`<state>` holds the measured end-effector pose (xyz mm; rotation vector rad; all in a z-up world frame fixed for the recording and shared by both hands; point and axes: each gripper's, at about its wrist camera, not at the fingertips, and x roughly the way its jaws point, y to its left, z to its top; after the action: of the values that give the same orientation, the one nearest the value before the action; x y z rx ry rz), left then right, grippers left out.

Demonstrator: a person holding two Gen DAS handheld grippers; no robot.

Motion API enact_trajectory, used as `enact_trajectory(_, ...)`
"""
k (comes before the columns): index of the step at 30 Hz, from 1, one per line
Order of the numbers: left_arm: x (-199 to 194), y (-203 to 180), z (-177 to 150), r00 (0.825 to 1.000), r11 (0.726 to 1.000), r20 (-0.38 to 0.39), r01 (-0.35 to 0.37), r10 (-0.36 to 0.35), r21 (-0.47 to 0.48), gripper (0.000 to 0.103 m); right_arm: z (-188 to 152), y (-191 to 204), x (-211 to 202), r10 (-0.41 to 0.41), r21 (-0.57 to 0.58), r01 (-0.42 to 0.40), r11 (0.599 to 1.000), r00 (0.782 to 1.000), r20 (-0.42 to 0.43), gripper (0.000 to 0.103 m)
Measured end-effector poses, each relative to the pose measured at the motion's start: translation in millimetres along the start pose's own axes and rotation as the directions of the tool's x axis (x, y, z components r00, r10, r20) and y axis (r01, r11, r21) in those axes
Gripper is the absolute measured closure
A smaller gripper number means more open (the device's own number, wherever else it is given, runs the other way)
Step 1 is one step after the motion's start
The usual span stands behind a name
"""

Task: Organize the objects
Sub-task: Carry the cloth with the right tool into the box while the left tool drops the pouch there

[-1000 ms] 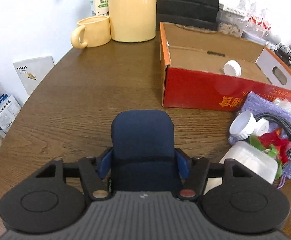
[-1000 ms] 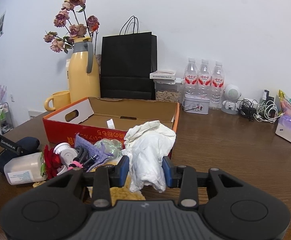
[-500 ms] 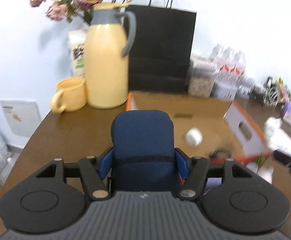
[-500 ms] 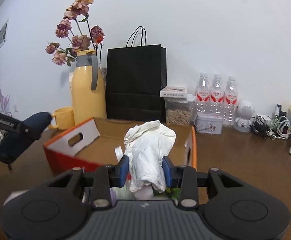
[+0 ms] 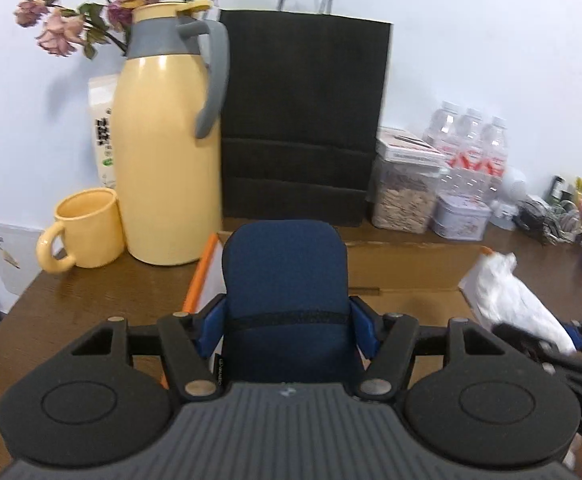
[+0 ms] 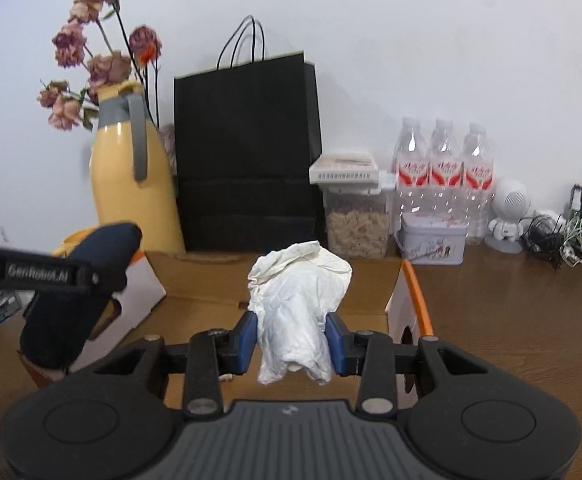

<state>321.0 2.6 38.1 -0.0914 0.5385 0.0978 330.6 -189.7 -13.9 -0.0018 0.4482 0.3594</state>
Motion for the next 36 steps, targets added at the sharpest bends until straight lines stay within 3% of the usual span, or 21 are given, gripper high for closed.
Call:
enact_trajectory(4,11,2,-5,0.999,0.999,-0.025,0.031,-0.030,0.012,0.038,-1,-1,2,0.013,0.005,-0.013,1.000,1.000,-0.011,0.065)
enact_trajectory(7,19,0,-9,0.998,0.999,-0.053,0.031,-0.029,0.023,0.037,-2,2,3,0.014,-0.004,-0.014,1.000,1.000,-0.020,0.058)
enact_trajectory(9,20,-1,-11,0.998,0.999,-0.064,0.030,-0.028,0.029,0.033,-3,3,2,0.009,-0.011,-0.010,1.000,1.000,-0.023,0.042)
enact_trajectory(10,18,-2,-12,0.998,0.999,-0.054,0.031,-0.030,0.027,0.025,-3,3,1,0.005,-0.013,-0.005,1.000,1.000,-0.023,0.033)
enact_trajectory(11,15,-1,-12,0.999,0.999,-0.036,0.034,-0.034,0.020,0.003,-3,3,0,-0.003,-0.014,0.003,1.000,1.000,-0.019,0.024)
enact_trajectory(14,3,-1,-11,0.999,1.000,0.036,0.015,-0.015,0.000,0.000,-3,3,-4,-0.008,-0.013,0.008,1.000,1.000,-0.006,0.000)
enact_trajectory(26,-6,-4,-8,0.998,1.000,0.046,0.030,-0.030,-0.001,0.000,0,5,-20,-0.016,-0.021,0.017,1.000,0.999,0.039,0.000)
enact_trajectory(36,-55,-6,-8,0.990,0.998,0.123,0.064,-0.066,0.019,0.000,7,13,-63,0.002,-0.058,0.006,0.998,0.991,0.137,0.000)
